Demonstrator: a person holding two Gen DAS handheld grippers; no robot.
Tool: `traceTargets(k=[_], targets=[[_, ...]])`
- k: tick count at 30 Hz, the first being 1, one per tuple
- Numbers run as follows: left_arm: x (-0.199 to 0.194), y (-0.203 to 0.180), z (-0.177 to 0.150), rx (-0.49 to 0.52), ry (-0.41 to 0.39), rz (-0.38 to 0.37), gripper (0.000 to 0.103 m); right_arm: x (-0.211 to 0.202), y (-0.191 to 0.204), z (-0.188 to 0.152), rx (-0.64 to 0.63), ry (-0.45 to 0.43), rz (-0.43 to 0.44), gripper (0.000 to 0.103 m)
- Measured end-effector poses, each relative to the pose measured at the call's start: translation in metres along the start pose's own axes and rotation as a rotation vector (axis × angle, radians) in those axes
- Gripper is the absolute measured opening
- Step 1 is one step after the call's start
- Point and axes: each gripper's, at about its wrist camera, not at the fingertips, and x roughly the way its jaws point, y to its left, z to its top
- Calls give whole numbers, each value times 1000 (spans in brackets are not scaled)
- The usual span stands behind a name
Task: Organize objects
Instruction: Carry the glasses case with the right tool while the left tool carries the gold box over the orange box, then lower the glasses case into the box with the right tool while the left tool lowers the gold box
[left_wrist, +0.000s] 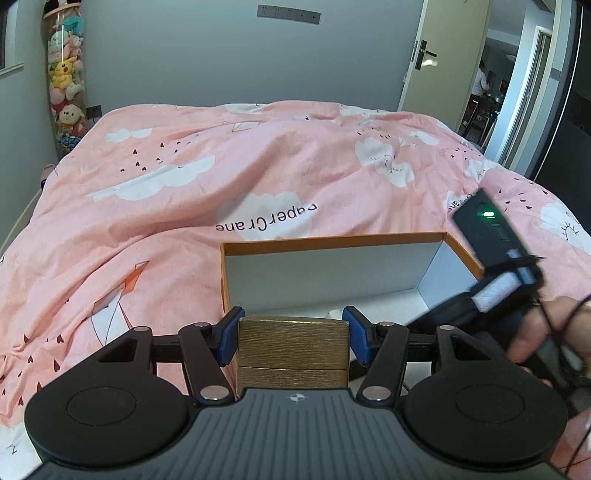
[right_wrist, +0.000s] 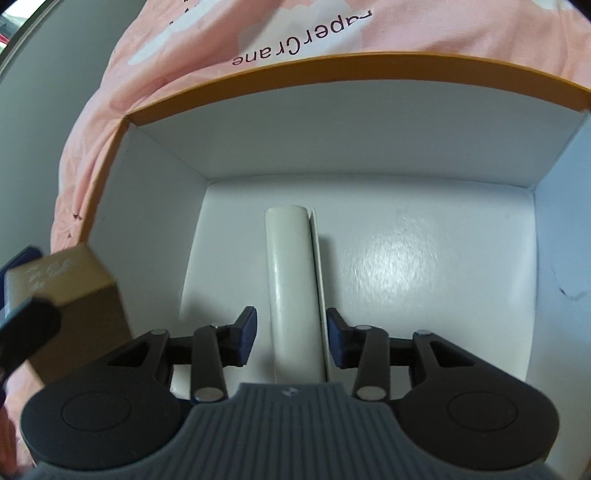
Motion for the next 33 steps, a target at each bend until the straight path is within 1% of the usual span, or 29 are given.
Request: traceTargets(k=[2, 6, 9, 15, 19, 20, 21, 23, 24, 27, 30, 33], targets=[[0, 0, 1, -5, -6, 4, 67, -8, -1, -5, 4, -3, 22, 43], [-1, 1, 6, -9, -19, 10, 67, -19, 7, -13, -33, -8, 62, 36], [0, 2, 9, -14, -25, 9, 67, -14, 10, -13, -39, 7, 86, 33], [6, 2, 12, -13, -26, 4, 67, -11, 0, -14, 15, 37, 155, 31], [9, 2, 13, -22, -28, 8, 67, -2, 3, -9, 54, 61, 194, 25], [9, 1, 13, -25, -29, 8, 67, -1, 4, -10, 57, 68, 205, 21], [8, 2, 14, -25, -31, 9, 67, 0, 7, -11, 59, 80, 221, 19], [8, 1, 15, -23, -32, 11, 67, 6, 10, -13, 65, 111, 254, 18], [7, 1, 15, -21, -32, 11, 67, 9, 12, -15, 63, 124, 255, 18], [9, -1, 15, -10, -31, 6, 67, 11, 14, -14, 34, 104, 206, 19], [16, -4, 15, 1, -27, -9, 67, 11, 13, -11, -11, 81, 113, 19], [25, -7, 15, -1, -16, -17, 67, 22, 20, -10, -78, 104, 19, 17]])
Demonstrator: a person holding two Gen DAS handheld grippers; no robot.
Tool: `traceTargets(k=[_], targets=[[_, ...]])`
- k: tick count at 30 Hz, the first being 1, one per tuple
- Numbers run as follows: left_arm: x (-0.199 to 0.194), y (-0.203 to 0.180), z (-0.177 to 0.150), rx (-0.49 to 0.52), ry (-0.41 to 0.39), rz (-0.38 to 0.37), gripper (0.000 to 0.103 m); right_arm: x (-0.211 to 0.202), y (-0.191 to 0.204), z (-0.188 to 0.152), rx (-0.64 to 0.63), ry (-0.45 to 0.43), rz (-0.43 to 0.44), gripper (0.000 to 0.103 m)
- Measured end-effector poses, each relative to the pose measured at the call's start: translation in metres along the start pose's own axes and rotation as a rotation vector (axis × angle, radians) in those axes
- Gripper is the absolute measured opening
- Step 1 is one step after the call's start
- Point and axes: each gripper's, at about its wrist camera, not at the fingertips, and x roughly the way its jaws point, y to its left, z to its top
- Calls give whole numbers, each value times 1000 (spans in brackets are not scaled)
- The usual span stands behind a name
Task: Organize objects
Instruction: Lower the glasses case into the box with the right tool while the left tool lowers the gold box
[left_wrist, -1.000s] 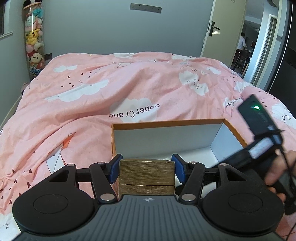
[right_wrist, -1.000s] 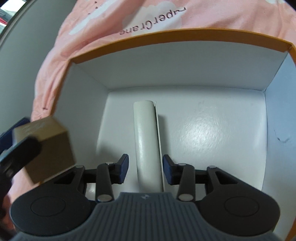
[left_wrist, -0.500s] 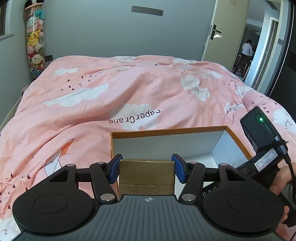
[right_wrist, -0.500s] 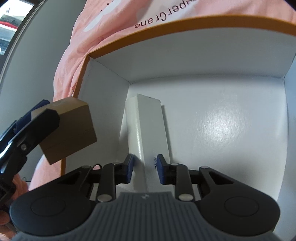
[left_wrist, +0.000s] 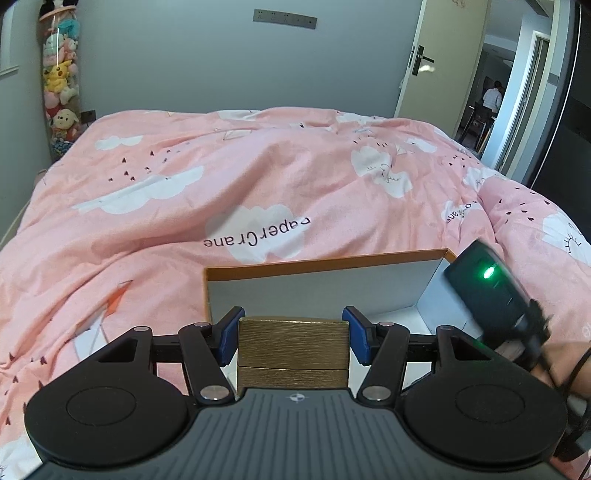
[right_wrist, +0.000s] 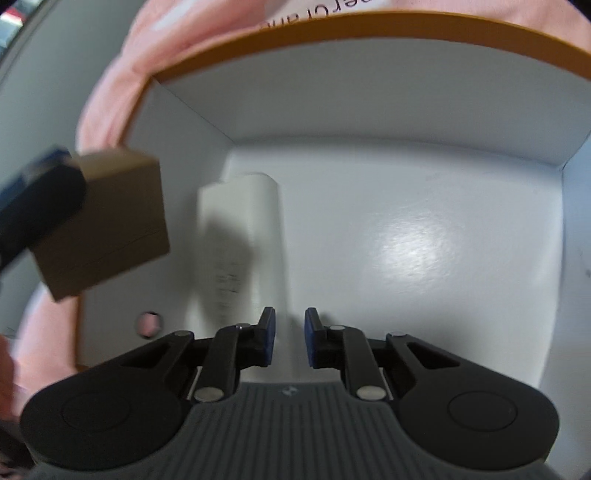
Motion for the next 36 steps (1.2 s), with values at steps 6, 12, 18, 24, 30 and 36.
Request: traceTargets(k=[6, 12, 18, 24, 30, 36], targets=[[17, 4, 7, -5, 50, -2, 67, 12, 8, 5, -73, 66, -32, 6], [34, 15, 16, -64, 122, 32, 67, 24, 11, 6, -52, 131, 153, 4], [50, 15, 21, -109, 159, 58, 67, 17, 2, 7, -40, 108, 196, 5], [67, -3, 25, -24, 132, 140, 67, -10, -13, 6, -65, -10, 81, 7], [94, -17, 21, 53, 163, 295, 67, -20, -28, 0, -35, -57, 51, 7], [116, -18, 16, 76, 230, 366, 67, -22, -34, -2, -12, -85, 43, 7]])
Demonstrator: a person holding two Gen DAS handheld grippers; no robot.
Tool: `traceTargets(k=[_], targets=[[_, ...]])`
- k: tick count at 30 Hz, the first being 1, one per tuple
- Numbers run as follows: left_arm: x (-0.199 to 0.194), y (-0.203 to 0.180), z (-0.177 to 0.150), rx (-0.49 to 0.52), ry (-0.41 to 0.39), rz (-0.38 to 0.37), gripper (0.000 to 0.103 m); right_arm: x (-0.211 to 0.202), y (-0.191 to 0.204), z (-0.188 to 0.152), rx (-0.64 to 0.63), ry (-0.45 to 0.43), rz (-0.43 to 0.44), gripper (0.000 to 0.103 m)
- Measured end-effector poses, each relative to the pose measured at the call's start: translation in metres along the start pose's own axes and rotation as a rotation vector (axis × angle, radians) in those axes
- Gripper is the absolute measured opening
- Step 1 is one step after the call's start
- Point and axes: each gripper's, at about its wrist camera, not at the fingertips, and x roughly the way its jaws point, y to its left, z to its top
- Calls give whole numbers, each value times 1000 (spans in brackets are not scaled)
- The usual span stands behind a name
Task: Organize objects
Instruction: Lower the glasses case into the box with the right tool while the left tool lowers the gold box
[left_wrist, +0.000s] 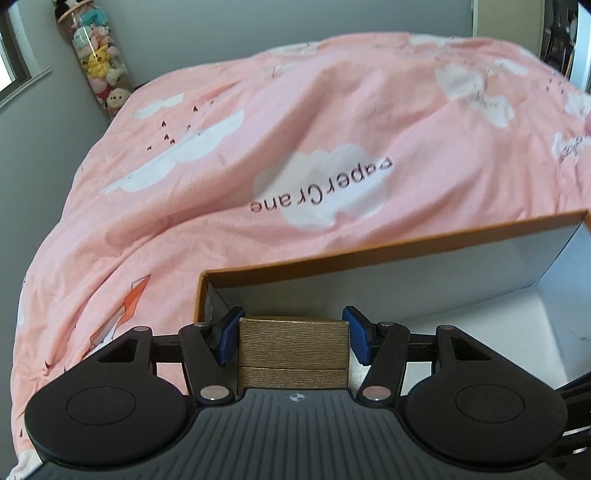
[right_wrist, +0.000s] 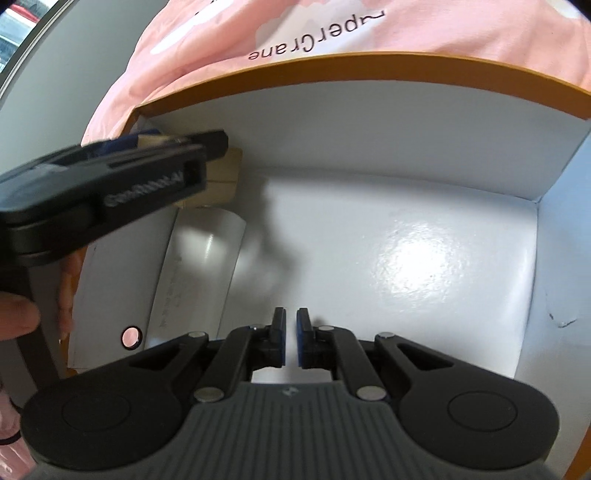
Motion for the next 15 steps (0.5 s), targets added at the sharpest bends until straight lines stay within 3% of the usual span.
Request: traceTargets(k=[3, 9, 12, 15], targets=[[4, -7, 1, 41, 19, 41, 70, 0, -1, 1, 0, -12, -9, 7], [0, -3, 3, 42, -5, 33, 73, -4, 0, -12, -6, -22, -11, 8], [-10, 5, 6, 23, -30, -2, 73, -10, 3, -13, -17, -35, -17, 8], [-31, 22, 7, -17, -106, -72, 73, -12, 8, -11, -38, -58, -14, 8]])
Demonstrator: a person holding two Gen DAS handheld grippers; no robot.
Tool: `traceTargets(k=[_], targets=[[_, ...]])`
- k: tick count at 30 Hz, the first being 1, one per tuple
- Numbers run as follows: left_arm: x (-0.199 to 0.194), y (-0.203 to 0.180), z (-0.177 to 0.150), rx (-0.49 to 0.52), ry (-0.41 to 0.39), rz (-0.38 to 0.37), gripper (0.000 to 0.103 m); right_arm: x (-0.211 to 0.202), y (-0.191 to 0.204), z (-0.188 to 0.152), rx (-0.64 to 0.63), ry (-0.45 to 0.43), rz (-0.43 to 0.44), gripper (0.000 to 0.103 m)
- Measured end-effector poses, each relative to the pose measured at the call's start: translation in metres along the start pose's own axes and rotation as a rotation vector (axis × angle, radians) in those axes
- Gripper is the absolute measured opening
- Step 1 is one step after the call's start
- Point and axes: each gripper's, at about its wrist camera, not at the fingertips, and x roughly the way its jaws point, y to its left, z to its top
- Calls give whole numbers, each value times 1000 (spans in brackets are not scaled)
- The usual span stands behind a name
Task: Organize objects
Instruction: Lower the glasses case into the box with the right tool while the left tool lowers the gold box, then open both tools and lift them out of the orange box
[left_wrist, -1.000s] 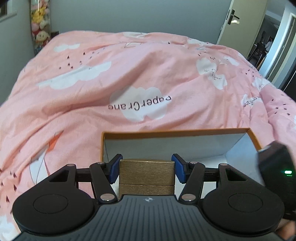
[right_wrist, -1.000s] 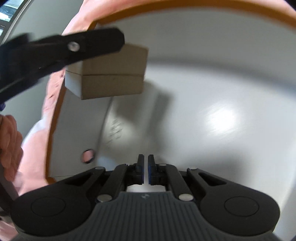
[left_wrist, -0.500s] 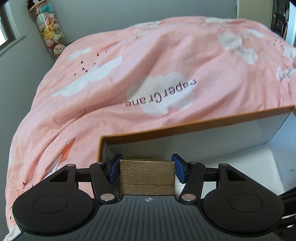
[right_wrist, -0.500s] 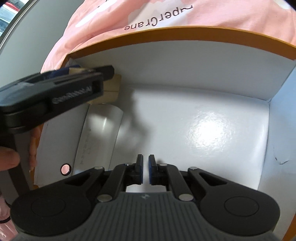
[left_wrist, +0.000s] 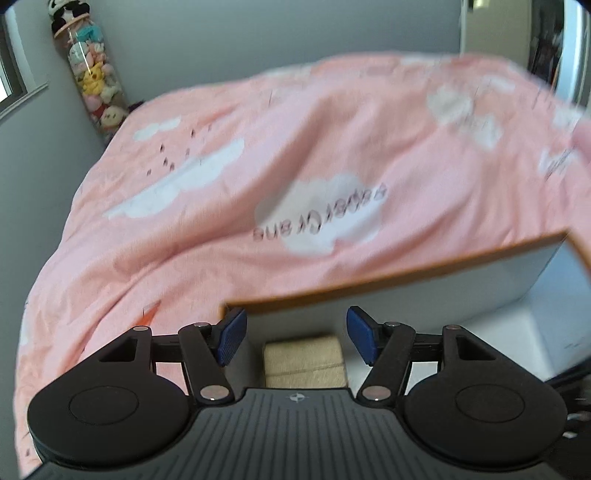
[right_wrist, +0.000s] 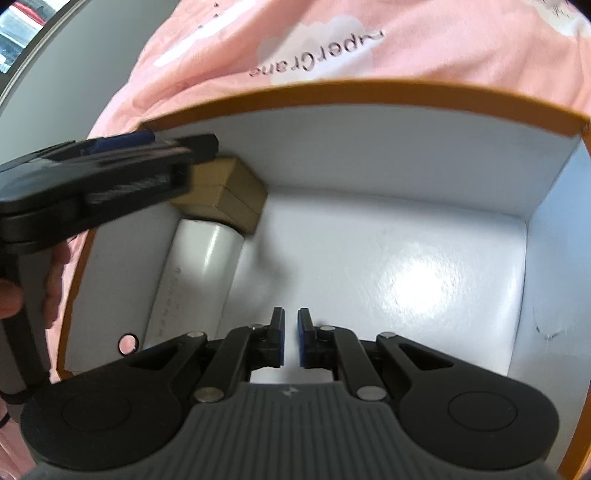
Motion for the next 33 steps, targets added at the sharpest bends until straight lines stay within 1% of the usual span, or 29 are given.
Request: traceTargets(k=[3, 5, 7, 10, 12, 15, 17, 20, 21, 23, 25, 28, 30, 33], targets=[[-22, 21, 2, -89, -59, -65, 71, -4, 8, 5, -35, -35, 0, 8], [-29, 35, 2, -131, -62, -68, 71, -2, 15, 9, -57, -53, -19, 8], [-32, 47, 0, -151, -70, -62, 69, 3, 24, 15, -91, -68, -54, 8], [-32, 61, -6, -187, -73, -59, 68, 12, 41, 28, -170, -91, -136, 8], [-29, 70, -11, -220, -60, -78, 66, 18, 51, 37, -229, -112, -189, 8], [-25, 78, -19, -252, -40, -110, 64, 30, 63, 47, -300, -128, -234, 8], [-24, 81, -25, -262, -31, -120, 63, 41, 69, 53, -315, -123, -226, 7], [-25, 87, -31, -284, -22, -139, 63, 50, 76, 56, -326, -118, -182, 2], [-27, 88, -33, -292, -22, -147, 63, 53, 78, 57, -332, -118, -191, 2], [-32, 92, -35, -307, -22, -160, 63, 50, 78, 53, -349, -118, -204, 2], [-39, 94, -39, -322, -22, -177, 63, 47, 74, 51, -329, -101, -204, 3], [-45, 95, -45, -336, 4, -202, 63, 36, 69, 43, -312, -82, -207, 4], [-48, 95, -52, -347, 28, -217, 63, 33, 67, 35, -299, -43, -205, 4], [-51, 95, -65, -369, 67, -245, 63, 34, 64, 25, -267, 40, -164, 4]])
